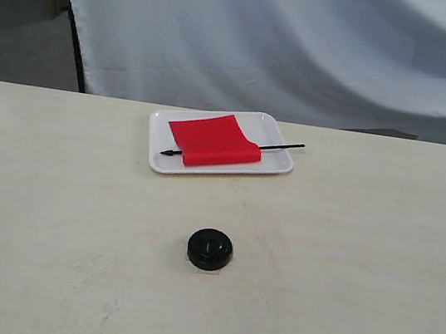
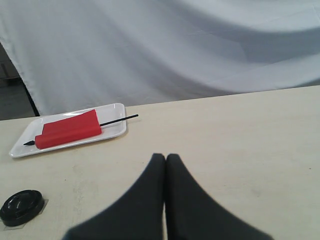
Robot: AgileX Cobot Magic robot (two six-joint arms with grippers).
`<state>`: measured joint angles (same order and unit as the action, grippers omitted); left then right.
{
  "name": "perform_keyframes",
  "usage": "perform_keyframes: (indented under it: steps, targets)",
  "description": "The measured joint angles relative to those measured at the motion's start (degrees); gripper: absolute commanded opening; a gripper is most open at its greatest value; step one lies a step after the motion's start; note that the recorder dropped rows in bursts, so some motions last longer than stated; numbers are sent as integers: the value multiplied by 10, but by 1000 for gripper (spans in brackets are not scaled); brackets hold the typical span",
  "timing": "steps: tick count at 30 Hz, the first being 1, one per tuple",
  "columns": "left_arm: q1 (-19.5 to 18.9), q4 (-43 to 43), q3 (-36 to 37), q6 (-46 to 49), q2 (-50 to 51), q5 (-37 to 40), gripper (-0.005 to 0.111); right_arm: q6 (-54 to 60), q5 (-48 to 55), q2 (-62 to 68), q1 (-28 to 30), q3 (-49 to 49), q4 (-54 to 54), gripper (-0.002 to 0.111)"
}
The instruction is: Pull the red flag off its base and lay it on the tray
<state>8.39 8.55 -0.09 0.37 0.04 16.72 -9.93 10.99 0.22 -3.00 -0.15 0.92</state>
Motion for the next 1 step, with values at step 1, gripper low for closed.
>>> perform_keyframes:
  steps: [1]
  targets:
    - [0,0,0,0,0,0,1,0,0,0,0,0,0,-1]
